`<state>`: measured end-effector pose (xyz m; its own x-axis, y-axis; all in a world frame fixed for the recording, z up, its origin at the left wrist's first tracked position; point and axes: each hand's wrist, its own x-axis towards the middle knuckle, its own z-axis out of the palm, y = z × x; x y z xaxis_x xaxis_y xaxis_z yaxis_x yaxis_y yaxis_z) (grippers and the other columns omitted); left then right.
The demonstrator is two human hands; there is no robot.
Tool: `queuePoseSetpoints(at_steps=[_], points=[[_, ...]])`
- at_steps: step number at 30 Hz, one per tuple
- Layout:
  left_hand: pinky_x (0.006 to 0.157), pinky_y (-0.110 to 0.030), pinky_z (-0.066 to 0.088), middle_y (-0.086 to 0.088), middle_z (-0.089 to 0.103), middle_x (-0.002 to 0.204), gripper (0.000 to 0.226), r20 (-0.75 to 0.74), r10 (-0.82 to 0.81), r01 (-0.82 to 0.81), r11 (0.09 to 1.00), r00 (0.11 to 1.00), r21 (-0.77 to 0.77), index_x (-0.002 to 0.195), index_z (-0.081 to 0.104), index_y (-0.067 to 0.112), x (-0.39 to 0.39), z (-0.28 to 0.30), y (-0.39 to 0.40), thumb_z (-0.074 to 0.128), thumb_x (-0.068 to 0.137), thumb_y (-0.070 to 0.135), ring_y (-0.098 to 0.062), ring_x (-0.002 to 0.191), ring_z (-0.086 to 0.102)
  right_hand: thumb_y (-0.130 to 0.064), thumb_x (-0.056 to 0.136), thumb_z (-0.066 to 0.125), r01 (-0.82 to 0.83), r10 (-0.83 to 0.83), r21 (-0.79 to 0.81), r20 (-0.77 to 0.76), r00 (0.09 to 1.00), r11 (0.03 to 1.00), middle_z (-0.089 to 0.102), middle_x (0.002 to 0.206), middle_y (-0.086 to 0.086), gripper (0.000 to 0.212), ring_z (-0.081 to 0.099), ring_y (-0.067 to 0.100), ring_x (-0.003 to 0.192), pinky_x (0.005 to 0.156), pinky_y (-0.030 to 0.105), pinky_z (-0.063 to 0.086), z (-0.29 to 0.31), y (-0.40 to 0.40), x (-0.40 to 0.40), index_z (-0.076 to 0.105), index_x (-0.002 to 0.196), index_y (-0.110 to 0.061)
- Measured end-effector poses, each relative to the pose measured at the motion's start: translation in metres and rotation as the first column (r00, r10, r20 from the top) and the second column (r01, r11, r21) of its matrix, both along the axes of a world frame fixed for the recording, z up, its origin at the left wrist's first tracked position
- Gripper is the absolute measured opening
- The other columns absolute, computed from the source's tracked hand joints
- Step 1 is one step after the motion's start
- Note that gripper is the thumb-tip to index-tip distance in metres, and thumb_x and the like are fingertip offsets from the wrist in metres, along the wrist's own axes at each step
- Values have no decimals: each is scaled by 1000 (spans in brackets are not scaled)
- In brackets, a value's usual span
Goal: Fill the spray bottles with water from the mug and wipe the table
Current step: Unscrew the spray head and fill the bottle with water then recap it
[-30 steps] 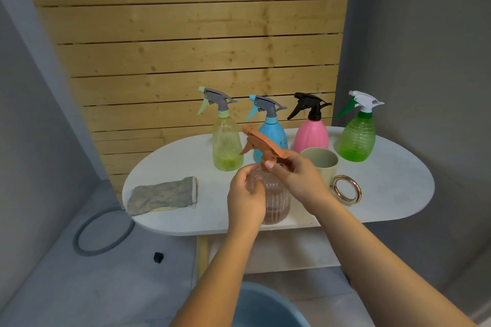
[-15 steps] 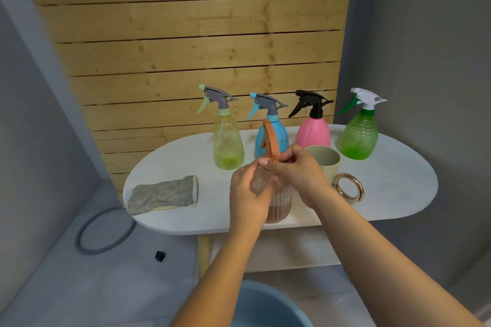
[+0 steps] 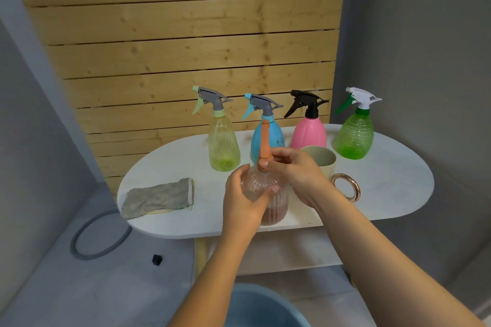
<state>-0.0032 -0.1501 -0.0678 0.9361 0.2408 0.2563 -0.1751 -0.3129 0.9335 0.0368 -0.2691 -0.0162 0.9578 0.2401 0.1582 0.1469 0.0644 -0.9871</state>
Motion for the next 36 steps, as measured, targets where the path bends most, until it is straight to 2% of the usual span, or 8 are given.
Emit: queuePoseSetpoints(at_steps=[4, 8, 10, 16, 20, 25, 31, 36], points=[[95, -19, 39, 10, 51, 130, 69, -10, -15, 15, 1000, 1000, -3, 131, 46, 24, 2, -2, 4, 80, 71, 31, -4, 120, 47, -8, 72, 79, 140, -139, 14, -8, 990, 990, 52, 65, -5, 18, 56, 9, 62, 62, 19, 50, -8, 13, -1, 68, 84, -16], [93, -19, 41, 11, 52, 129, 62, -14, -10, 10, 1000, 1000, -24, 130, 46, 26, 1, 0, 3, 77, 76, 27, -3, 117, 48, -16, 73, 80, 263, -264, 44, 11, 964, 964, 68, 86, -2, 22, 65, 12, 78, 70, 27, 53, -18, 23, -6, 66, 90, -17], [95, -23, 44, 11, 52, 130, 62, -19, -8, 7, 999, 1000, -40, 130, 46, 25, 1, 0, 2, 77, 76, 27, -6, 119, 49, -17, 80, 73, 254, -256, 58, 18, 967, 965, 71, 93, -4, 18, 67, 11, 89, 79, 28, 54, -20, 23, -10, 67, 97, -20], [95, -20, 40, 11, 51, 130, 73, -29, -11, 10, 999, 1000, -52, 131, 46, 27, 1, -1, 4, 82, 68, 35, -5, 120, 47, -5, 94, 45, 134, -126, 174, -56, 991, 976, 72, 87, -3, 29, 66, 2, 83, 69, 10, 48, -16, 10, -12, 71, 94, -19], [96, -23, 42, 12, 51, 129, 70, -36, -8, 6, 999, 999, -41, 129, 46, 28, 2, 0, 4, 82, 69, 34, -6, 119, 47, -4, 88, 59, 74, -74, 131, 2, 997, 989, 71, 94, 6, 19, 67, 12, 88, 79, 19, 50, -16, 3, -4, 67, 105, -6], [91, -19, 41, 12, 50, 129, 69, -43, -10, 8, 999, 999, -41, 130, 45, 28, 0, 0, 4, 81, 71, 33, -5, 118, 47, 1, 77, 71, 87, -68, 246, -84, 994, 965, 70, 98, 13, 27, 67, 21, 87, 80, 29, 53, -17, 5, -2, 57, 98, -6], [89, -16, 39, 11, 51, 130, 70, -44, -18, 15, 998, 999, -68, 130, 46, 27, 0, -1, 4, 82, 70, 30, -6, 118, 47, 4, 74, 73, 104, -99, 144, -46, 994, 984, 68, 93, 1, 39, 65, 12, 87, 75, 22, 53, -17, 9, -1, 62, 108, -10], [88, -16, 44, 11, 54, 126, 66, -38, -25, 22, 996, 999, -85, 128, 48, 27, 0, 0, 4, 81, 71, 26, -5, 116, 51, 3, 68, 78, 194, -194, 44, 5, 981, 980, 66, 83, 0, 30, 64, 15, 82, 76, 29, 55, -15, 15, -3, 61, 84, -17]])
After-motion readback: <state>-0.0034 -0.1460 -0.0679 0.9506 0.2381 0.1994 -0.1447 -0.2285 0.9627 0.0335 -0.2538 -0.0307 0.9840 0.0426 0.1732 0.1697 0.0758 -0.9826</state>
